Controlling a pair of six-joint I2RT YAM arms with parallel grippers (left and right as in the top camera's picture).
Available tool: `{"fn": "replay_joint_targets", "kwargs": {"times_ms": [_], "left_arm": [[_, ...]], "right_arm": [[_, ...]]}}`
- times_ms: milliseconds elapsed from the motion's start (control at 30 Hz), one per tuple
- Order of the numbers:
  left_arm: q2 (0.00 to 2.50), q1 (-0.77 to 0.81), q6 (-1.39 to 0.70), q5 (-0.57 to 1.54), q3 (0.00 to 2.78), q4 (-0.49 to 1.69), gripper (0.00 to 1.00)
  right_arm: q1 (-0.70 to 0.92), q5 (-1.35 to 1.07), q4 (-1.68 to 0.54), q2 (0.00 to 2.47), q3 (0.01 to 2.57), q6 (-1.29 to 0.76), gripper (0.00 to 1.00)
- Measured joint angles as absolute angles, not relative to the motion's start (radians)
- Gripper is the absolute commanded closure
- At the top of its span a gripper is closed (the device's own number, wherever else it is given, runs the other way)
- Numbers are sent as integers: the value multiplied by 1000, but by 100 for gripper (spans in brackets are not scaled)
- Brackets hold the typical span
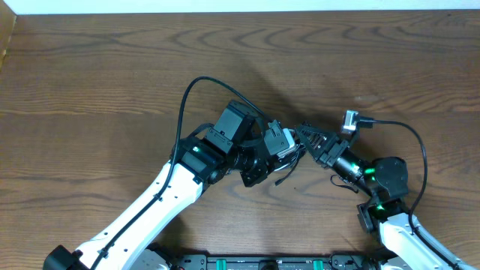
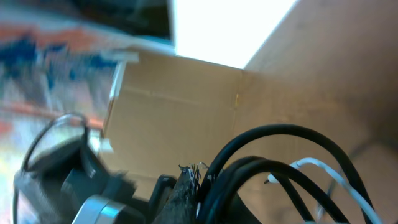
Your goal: Untangle cables
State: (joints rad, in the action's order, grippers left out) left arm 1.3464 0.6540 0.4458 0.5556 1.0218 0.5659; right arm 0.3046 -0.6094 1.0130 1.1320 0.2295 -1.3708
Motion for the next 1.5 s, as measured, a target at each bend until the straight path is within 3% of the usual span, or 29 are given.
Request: {"fn": "replay_joint_targets", "kwargs": {"times_ms": [133,367,633,800,1067,1500], "left_arm": [[1346,656,446,553,1023,589,92],[1333,675,424,495,1060,620,92],[1314,688,294,399,1087,585,92],[1335,623,115,187,1069,622,92],[1468,550,-133,30,1034,556,92],[1415,551,-51,247,1034,425,93]], "right_arm": [[312,-611,1040,1134,228,-1200,99],[315,-674,1290,1142,216,-992,99],[218,-813,1495,1126,210,-949,99],[116,-831,1549,1017,220,-965,99],[81,-838,1359,974,234,-958,99],[139,-764,989,975,234,-886,98]]}}
